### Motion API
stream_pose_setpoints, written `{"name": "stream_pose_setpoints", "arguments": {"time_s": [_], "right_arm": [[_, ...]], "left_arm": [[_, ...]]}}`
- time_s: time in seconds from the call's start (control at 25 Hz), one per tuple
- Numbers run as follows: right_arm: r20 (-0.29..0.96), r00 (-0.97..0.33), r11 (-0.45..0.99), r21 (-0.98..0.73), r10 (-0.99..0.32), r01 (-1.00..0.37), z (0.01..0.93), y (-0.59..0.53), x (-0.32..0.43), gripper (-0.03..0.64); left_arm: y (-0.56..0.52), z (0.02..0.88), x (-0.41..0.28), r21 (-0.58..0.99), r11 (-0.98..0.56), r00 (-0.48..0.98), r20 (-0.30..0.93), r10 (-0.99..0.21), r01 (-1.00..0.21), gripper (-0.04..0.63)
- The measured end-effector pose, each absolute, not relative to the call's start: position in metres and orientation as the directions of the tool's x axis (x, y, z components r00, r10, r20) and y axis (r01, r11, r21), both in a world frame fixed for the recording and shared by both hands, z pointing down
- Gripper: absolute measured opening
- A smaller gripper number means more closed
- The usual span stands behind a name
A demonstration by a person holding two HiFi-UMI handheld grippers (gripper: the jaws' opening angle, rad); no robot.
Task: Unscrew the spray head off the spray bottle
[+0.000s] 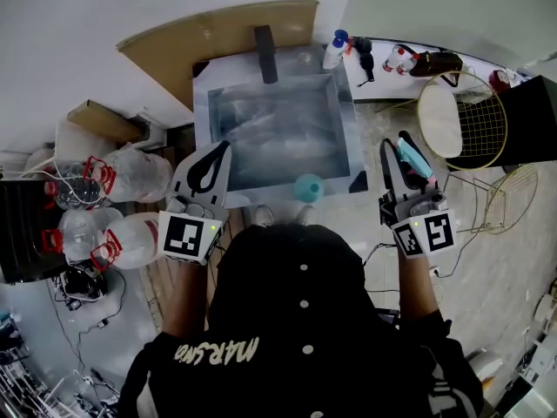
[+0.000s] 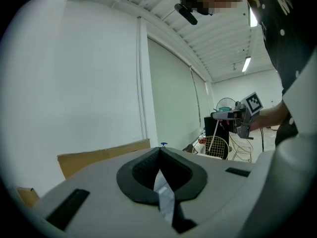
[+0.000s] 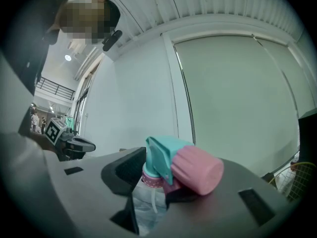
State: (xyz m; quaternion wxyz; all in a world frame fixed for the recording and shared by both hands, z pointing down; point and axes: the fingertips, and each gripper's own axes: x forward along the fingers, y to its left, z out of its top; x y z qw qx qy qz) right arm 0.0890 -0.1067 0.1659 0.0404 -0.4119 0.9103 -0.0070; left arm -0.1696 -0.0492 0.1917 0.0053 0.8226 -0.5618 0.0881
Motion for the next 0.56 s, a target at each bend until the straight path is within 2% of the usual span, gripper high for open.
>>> {"name": "stream_pose_setpoints", "arguments": {"time_s": [0.56], "right_arm": [[-0.071,-0.668,0.671,-0.029,-0.741,-0.741,0.165,-0.106,0.079,0.149]], "left_arm": [[-0.047,0.204,-0.169,-0.111,-0.392,0.372,0.168,-0.913,-0.913,0.025]]}}
